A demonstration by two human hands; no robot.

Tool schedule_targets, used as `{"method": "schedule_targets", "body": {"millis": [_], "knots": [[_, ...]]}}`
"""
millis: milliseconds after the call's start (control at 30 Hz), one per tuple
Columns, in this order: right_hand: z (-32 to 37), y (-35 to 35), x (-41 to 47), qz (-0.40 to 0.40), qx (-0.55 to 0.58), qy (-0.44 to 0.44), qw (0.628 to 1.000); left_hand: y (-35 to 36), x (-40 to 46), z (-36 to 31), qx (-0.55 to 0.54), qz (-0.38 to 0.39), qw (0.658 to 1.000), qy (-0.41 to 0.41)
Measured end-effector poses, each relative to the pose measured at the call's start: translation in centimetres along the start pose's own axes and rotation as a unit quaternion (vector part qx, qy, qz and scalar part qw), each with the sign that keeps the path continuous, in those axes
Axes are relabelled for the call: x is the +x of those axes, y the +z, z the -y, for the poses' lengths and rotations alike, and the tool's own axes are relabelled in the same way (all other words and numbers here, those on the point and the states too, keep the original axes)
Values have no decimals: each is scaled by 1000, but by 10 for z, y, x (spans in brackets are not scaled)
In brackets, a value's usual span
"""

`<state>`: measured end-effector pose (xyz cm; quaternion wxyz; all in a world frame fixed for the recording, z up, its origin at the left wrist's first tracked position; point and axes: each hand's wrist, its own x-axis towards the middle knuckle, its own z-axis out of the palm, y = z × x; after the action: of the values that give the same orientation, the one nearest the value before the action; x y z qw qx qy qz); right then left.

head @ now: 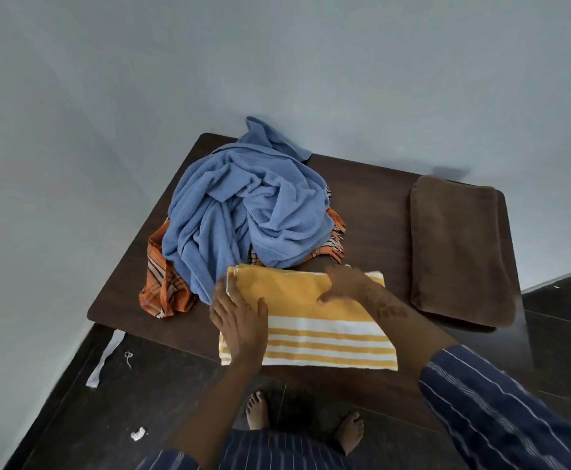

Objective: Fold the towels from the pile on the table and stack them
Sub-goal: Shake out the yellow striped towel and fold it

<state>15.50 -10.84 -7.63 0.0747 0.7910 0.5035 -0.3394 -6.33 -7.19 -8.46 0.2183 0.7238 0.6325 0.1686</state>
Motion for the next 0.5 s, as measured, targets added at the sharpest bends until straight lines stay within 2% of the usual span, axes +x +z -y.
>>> {"method": "schedule_targets", "body": {"millis": [33, 67, 133, 200, 233, 300, 367, 433, 500], "knots": [[-7, 1, -4, 15, 4, 1, 1000, 2, -10, -5, -29, -15, 999, 27], [-13, 3, -7, 33, 5, 10, 999, 2, -20, -10, -74, 12, 996, 56], [-30, 5, -9, 68, -3, 23, 997, 6, -40, -24, -138, 159, 972, 103], [-50, 12, 0, 117, 5, 33, 993, 15, -56, -34, -185, 255, 945, 92], [-55, 14, 1, 134, -2, 43, 990, 18, -64, -38, -213, 265, 939, 55], [-57, 10, -4, 120, 8, 51, 991, 26, -79, -44, -238, 201, 949, -40], [-56, 5, -8, 74, 79, 35, 993, 34, -88, -45, -241, 68, 954, -164], [-52, 6, -10, 41, 169, 7, 985, 38, -88, -46, -231, -52, 927, -291], [-46, 13, -14, 40, 172, -14, 984, 42, -89, -50, -223, -80, 881, -409]]}}
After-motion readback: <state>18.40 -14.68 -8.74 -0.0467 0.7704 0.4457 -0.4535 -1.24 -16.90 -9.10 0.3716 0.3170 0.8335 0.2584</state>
